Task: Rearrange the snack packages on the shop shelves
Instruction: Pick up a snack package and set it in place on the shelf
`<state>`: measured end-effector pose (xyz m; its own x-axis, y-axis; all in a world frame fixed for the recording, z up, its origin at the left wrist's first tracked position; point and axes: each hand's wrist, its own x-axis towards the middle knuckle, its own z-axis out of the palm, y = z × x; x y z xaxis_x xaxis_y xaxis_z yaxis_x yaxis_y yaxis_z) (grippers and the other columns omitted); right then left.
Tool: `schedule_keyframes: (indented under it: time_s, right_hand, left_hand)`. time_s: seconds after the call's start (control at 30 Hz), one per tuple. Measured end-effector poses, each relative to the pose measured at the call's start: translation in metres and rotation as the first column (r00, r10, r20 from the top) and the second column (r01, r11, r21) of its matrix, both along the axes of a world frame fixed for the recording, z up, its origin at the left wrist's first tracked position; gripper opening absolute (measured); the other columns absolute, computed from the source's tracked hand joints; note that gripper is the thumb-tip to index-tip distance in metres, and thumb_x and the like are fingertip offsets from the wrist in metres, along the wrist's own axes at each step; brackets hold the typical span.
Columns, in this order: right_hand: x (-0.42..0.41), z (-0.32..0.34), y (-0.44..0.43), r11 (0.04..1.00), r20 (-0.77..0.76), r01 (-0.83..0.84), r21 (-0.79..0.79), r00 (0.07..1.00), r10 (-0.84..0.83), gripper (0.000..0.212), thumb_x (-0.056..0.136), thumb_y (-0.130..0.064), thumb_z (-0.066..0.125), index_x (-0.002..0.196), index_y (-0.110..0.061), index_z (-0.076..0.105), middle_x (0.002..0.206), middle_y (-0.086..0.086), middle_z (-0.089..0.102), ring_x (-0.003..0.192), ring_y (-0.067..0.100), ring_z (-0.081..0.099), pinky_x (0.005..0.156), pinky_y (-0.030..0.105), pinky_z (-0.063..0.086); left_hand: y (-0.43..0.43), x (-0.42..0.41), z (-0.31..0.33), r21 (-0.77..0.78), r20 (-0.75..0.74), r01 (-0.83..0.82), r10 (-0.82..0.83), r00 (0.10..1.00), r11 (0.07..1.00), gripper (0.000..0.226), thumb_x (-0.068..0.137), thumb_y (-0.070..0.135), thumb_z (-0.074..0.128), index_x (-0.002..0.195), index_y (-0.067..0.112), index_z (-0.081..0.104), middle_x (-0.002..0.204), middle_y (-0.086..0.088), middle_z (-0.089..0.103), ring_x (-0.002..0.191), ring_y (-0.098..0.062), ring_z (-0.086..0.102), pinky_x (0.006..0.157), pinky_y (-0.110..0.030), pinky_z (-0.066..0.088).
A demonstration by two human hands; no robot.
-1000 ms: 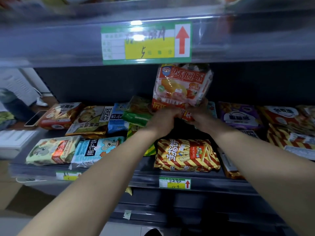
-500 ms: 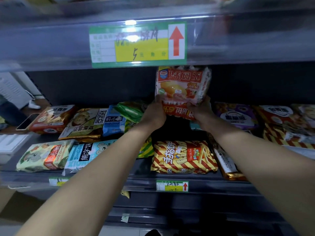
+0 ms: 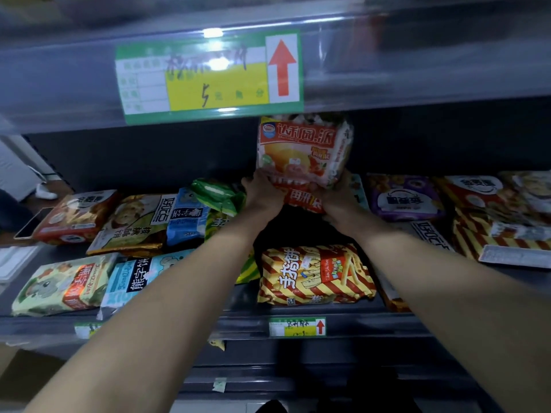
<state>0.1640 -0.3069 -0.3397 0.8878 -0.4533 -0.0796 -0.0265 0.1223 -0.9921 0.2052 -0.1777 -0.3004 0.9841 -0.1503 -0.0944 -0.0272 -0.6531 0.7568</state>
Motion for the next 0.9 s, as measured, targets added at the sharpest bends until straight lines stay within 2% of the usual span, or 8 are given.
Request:
schedule_keyframes:
  time_s: [0.07,0.2,0.37,0.5,0.67,0.73,0.8,0.9]
  right_hand:
    - [0.002,0.006,-0.007,0.997,0.010,0.032,-0.067,0.999,-0.032,0.070,0.090,-0.011,0.061,0.142,-0.016,0.016,0.129,0.002,0.047,0.116,0.019,0.050,0.098,0.042,0.045]
    - [0.006,0.012,-0.031,0.978,-0.011,0.072,-0.195,0.997,-0.076,0.066,0.090,-0.012,0.060,0.140,-0.013,0.017,0.133,0.008,0.046,0.117,0.021,0.049,0.100,0.040,0.044]
    - [0.004,0.005,-0.036,0.973,-0.046,0.070,-0.218,0.996,-0.082,0.070,0.088,-0.008,0.062,0.142,-0.016,0.018,0.130,0.007,0.049,0.116,0.022,0.051,0.099,0.046,0.047]
    - [0.007,0.008,-0.034,0.966,-0.063,0.068,-0.251,0.994,-0.086,0.074,0.087,-0.015,0.063,0.144,-0.019,0.016,0.133,0.009,0.050,0.118,0.026,0.052,0.098,0.049,0.047]
    - [0.012,0.010,-0.020,0.984,-0.060,0.075,-0.159,0.995,-0.085,0.064,0.090,-0.013,0.061,0.140,-0.017,0.021,0.128,0.004,0.050,0.115,0.023,0.052,0.099,0.047,0.046]
    - [0.015,0.010,-0.014,0.989,-0.072,0.055,-0.138,0.995,-0.065,0.063,0.090,-0.014,0.061,0.139,-0.019,0.022,0.123,0.001,0.049,0.112,0.021,0.052,0.097,0.046,0.047]
    - [0.017,0.008,-0.008,0.990,-0.082,0.000,-0.140,0.997,-0.012,0.066,0.090,-0.015,0.061,0.141,-0.019,0.020,0.127,0.004,0.050,0.107,0.017,0.051,0.094,0.038,0.046]
    - [0.018,0.003,0.001,0.976,-0.124,-0.080,-0.201,0.991,0.056,0.072,0.089,-0.021,0.063,0.144,-0.020,0.017,0.136,0.007,0.049,0.111,0.018,0.051,0.094,0.035,0.046]
  left_hand:
    - [0.000,0.000,-0.001,0.181,0.057,0.028,-0.039,0.998,0.983,0.039,0.094,0.015,0.042,0.132,0.006,0.040,0.135,-0.018,0.040,0.118,-0.032,0.041,0.095,-0.035,0.038]
    - [0.008,-0.006,-0.004,0.345,0.250,0.046,-0.139,0.958,0.938,0.027,0.093,-0.001,0.036,0.111,-0.002,0.056,0.119,-0.022,0.057,0.111,-0.035,0.054,0.085,-0.037,0.045]
    - [0.016,-0.007,-0.003,0.709,0.388,0.015,-0.409,0.826,0.705,0.030,0.088,-0.008,0.039,0.110,-0.002,0.058,0.113,-0.022,0.057,0.106,-0.037,0.055,0.079,-0.040,0.047]
    - [0.023,-0.003,0.006,0.780,0.399,-0.020,-0.471,0.787,0.626,0.034,0.085,-0.009,0.042,0.116,-0.004,0.054,0.117,-0.022,0.053,0.111,-0.038,0.049,0.083,-0.043,0.048]
    - [0.043,-0.004,0.019,0.784,0.451,-0.094,-0.458,0.766,0.614,0.035,0.084,-0.007,0.044,0.118,-0.004,0.053,0.120,-0.020,0.050,0.115,-0.037,0.045,0.081,-0.042,0.048]
    - [0.053,-0.006,0.015,0.783,0.521,-0.198,-0.448,0.726,0.589,0.032,0.084,-0.004,0.042,0.112,0.000,0.057,0.115,-0.017,0.055,0.111,-0.033,0.050,0.076,-0.038,0.050]
    - [0.053,-0.012,0.017,0.786,0.591,-0.362,-0.438,0.677,0.502,0.032,0.084,0.002,0.038,0.103,0.007,0.063,0.105,-0.011,0.061,0.101,-0.027,0.056,0.074,-0.034,0.048]
    - [0.037,-0.018,0.011,0.894,0.404,-0.261,-0.401,0.823,0.364,0.025,0.091,0.009,0.041,0.106,0.013,0.060,0.108,-0.009,0.059,0.105,-0.029,0.050,0.083,-0.034,0.035]
